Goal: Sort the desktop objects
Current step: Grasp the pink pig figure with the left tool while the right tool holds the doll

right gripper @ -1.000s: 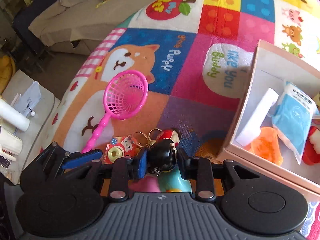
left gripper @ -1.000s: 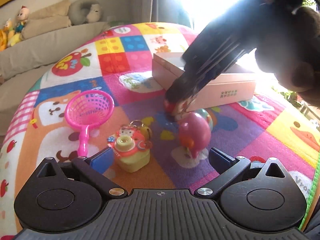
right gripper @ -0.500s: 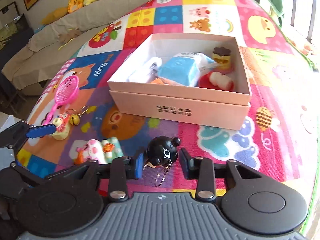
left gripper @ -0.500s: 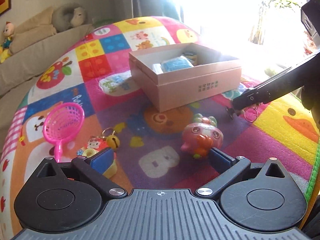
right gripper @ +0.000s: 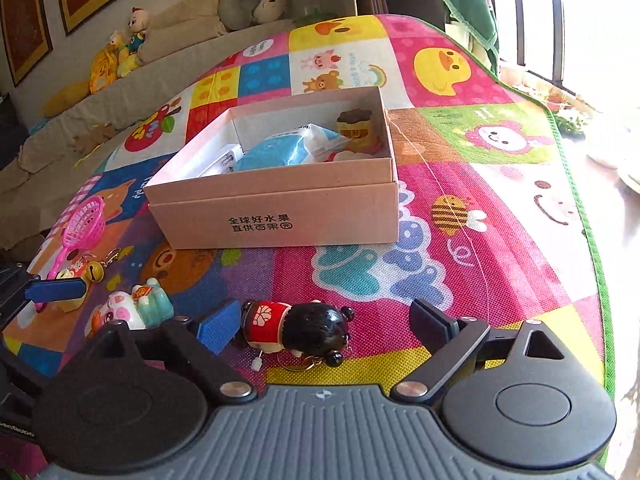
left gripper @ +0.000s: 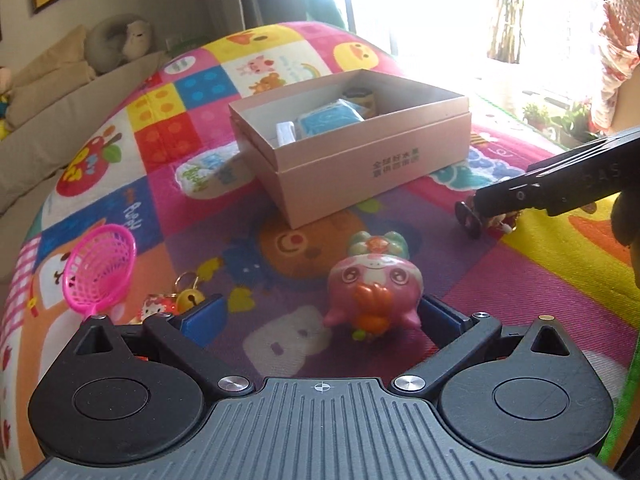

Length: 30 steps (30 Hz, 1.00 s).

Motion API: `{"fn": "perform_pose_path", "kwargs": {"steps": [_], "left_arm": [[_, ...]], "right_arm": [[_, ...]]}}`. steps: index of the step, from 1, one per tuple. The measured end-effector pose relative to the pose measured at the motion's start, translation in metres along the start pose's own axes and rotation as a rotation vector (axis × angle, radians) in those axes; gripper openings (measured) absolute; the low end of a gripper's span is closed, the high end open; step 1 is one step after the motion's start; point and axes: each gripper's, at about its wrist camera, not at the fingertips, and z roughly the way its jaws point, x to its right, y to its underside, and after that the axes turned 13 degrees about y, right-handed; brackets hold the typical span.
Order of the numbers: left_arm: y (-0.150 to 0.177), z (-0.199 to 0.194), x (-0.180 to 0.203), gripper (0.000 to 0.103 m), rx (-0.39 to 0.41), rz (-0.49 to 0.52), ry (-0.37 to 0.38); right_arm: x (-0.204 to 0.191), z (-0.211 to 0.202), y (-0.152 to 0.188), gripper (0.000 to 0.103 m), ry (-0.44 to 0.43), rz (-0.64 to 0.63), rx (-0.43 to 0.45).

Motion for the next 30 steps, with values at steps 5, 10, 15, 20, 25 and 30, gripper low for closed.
{"fn": "perform_pose_path", "kwargs": {"steps": [5, 10, 15, 20, 25, 30], "left_arm": [[0.003, -0.001, -0.014, 0.103, -0.003, -0.010, -0.096], [0.004, -0.008, -0.024, 0.103, -0.003, -0.022, -0.121], [0.000, -0.016, -0.025, 0.103, 0.014, -0.134, 0.054], [-0.007, -0.016, -0.014, 0.103, 0.012, -0.186, 0.199], [-0.011, -0.010, -0.005, 0.103, 0.000, -0.166, 0.191], [-0.010, 0.001, -0.004, 0.103, -0.019, -0.145, 0.145]], "right_arm": [[-0.015, -0.007, 0.011, 0.101, 0.021, -0.100, 0.043], [-0.026, -0.003, 0.016, 0.102, 0.051, -0.150, 0.047], [-0.023, 0.001, 0.015, 0.103, 0.062, -0.130, 0.021], [-0.022, 0.003, 0.015, 0.103, 0.068, -0.119, 0.010], [-0.020, 0.002, 0.016, 0.103, 0.076, -0.107, 0.016], [-0.017, 0.001, 0.016, 0.103, 0.083, -0.080, 0.022]]}}
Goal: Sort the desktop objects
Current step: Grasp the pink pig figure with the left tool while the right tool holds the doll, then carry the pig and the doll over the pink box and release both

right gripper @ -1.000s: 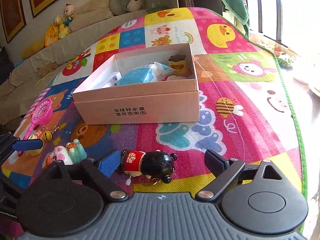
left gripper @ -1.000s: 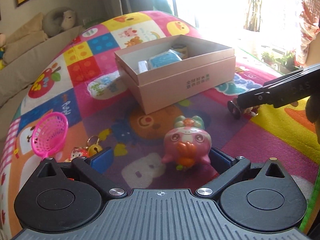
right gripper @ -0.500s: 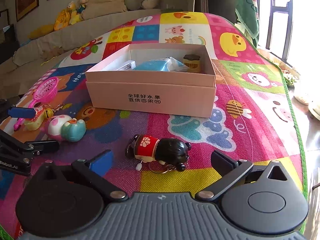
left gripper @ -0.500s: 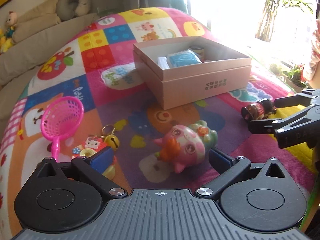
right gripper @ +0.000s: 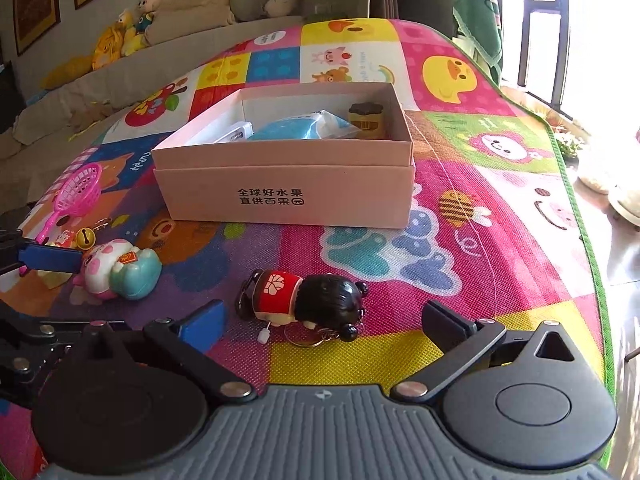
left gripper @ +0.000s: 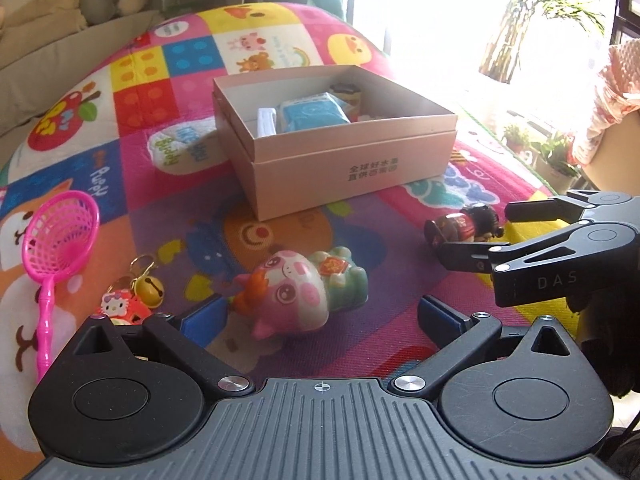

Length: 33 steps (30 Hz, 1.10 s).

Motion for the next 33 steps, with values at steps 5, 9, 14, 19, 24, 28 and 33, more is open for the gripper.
{"fn": "perform_pose_path", "kwargs": {"steps": [5, 9, 14, 19, 24, 28, 33], "left_arm": [[0.000, 0.000, 0.000, 0.103, 0.005, -0.008, 0.031], [-0.005, 0.006, 0.004, 0.103, 0.022, 0.002, 0.041], [-0.010, 0.022, 0.002, 0.103, 0.023, -0.023, -0.010], [-0.007, 0.020, 0.002, 0.093, 0.049, 0.008, -0.068], [-0.005, 0.014, 0.000, 0.079, 0.052, 0.023, -0.072], [0.003, 0.007, 0.005, 0.079, 0.051, 0.076, -0.076], [0.010, -0.005, 0.000, 0.078, 0.049, 0.067, -0.078]], "right_arm": [[0.004, 0.001, -0.001, 0.103, 0.003, 0.029, -0.004], [0.010, 0.000, -0.001, 0.103, 0.008, 0.073, 0.009], [0.022, -0.006, 0.001, 0.103, 0.021, 0.158, 0.046], [0.012, -0.008, 0.000, 0.103, 0.005, 0.084, 0.059], [0.000, -0.002, -0.007, 0.098, -0.016, -0.017, 0.027], [-0.013, -0.001, -0.008, 0.087, 0.022, -0.148, 0.047], [-0.010, 0.002, -0.016, 0.065, -0.028, -0.198, -0.011]]}}
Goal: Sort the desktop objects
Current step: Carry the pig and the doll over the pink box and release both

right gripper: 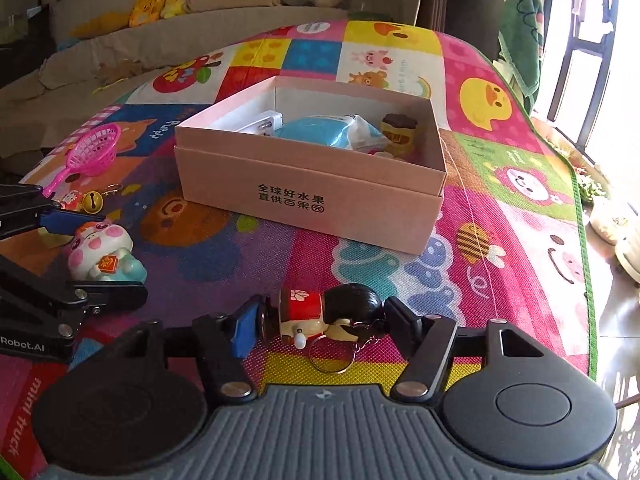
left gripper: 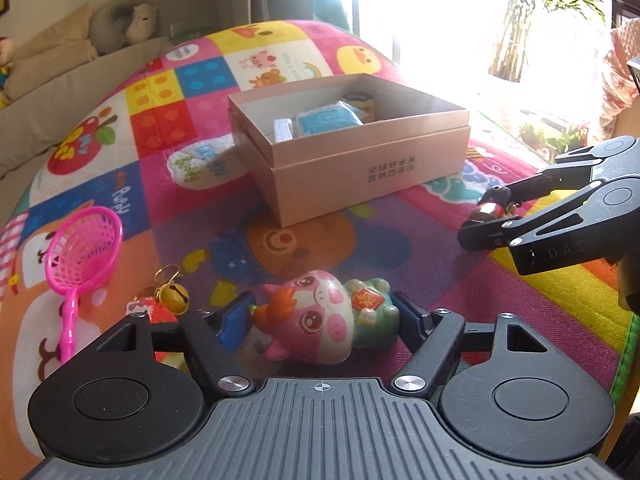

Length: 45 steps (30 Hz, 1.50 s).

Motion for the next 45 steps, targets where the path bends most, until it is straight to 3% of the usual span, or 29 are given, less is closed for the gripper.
{"fn": "perform_pose_path", "kwargs": {"steps": [4, 6, 9, 12, 14, 18, 20, 22, 25, 33, 37, 39, 45], "left_arm": [[-0.018, -0.022, -0.006, 0.075, 0.053, 0.007, 0.031], [-0.042, -0.039, -0.006, 0.075, 0.136, 0.052, 0.016], [-0.086, -0.057, -0.006, 0.075, 0.284, 0.132, -0.039], [-0.126, -0.049, -0.012, 0.075, 0.356, 0.165, -0.056], [-0.152, -0.031, -0.024, 0.075, 0.357, 0.158, -0.040], [-0.194, 0.023, -0.051, 0.078, 0.301, 0.110, -0.039], [-0.199, 0.035, -0.064, 0.090, 0.277, 0.058, -0.026], [-0.187, 0.030, -0.080, 0.096, 0.285, -0.019, -0.008], [-0.149, 0.008, -0.088, 0.097, 0.282, -0.075, 0.010], [-0.048, -0.021, -0.069, 0.099, 0.171, -0.058, -0.045], [-0.017, -0.026, -0.066, 0.100, 0.122, -0.098, -0.035], [-0.006, -0.031, -0.064, 0.100, 0.113, -0.103, -0.034], [0.015, -0.045, -0.065, 0.102, 0.109, -0.115, -0.065]], "right_arm": [[0.005, -0.022, -0.007, 0.065, -0.044, -0.022, 0.015], [0.014, -0.048, -0.023, 0.065, -0.056, -0.017, 0.081], [0.042, -0.088, -0.058, 0.065, -0.069, 0.090, 0.211], [0.072, -0.108, -0.094, 0.065, -0.059, 0.207, 0.313], [0.079, -0.108, -0.112, 0.065, -0.004, 0.226, 0.355], [0.081, -0.083, -0.137, 0.065, 0.019, 0.242, 0.333], [0.077, -0.064, -0.144, 0.065, 0.039, 0.234, 0.309], [0.076, -0.047, -0.146, 0.065, 0.041, 0.234, 0.281], [0.076, -0.024, -0.146, 0.065, 0.031, 0.248, 0.241], [0.045, 0.043, -0.167, 0.065, -0.051, 0.296, 0.153], [0.027, 0.073, -0.188, 0.065, -0.076, 0.335, 0.174], [0.021, 0.085, -0.197, 0.073, -0.069, 0.338, 0.153], [0.017, 0.069, -0.188, 0.073, -0.042, 0.313, 0.161]]}}
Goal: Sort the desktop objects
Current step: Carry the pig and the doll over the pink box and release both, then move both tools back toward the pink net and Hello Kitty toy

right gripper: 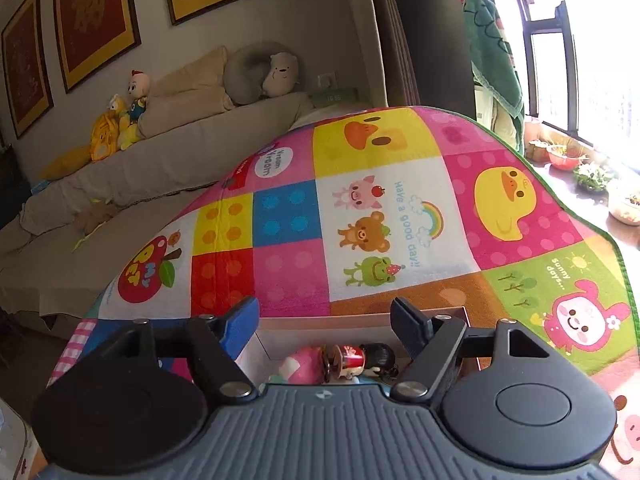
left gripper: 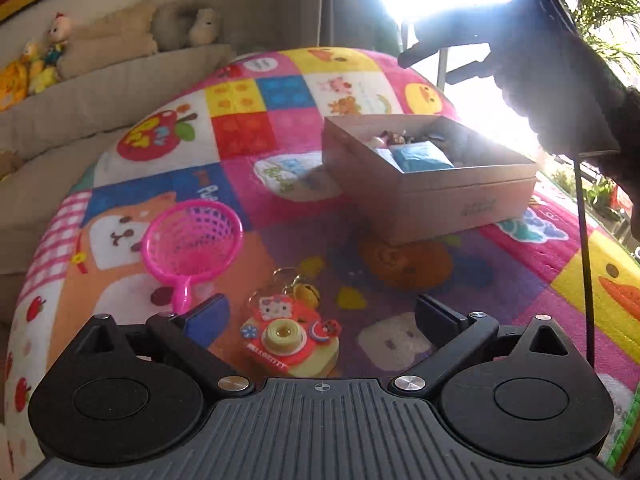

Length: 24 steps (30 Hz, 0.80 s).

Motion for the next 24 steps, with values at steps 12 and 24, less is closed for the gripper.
{"fn": "perform_pose_path", "kwargs": {"steps": [12, 24], "left_arm": [[0.005, -0.020, -0.032, 0.102, 0.029, -0.171, -0.150], [0.006, -0.018, -0.021, 0.103, 0.025, -0.141, -0.070]], "right_arm": [[-0.044, -0.100, 0.084, 0.084, -0.154, -0.317, 0.115], [0.020, -0.076, 0.100, 0.082, 0.278, -0.150, 0.177]]}}
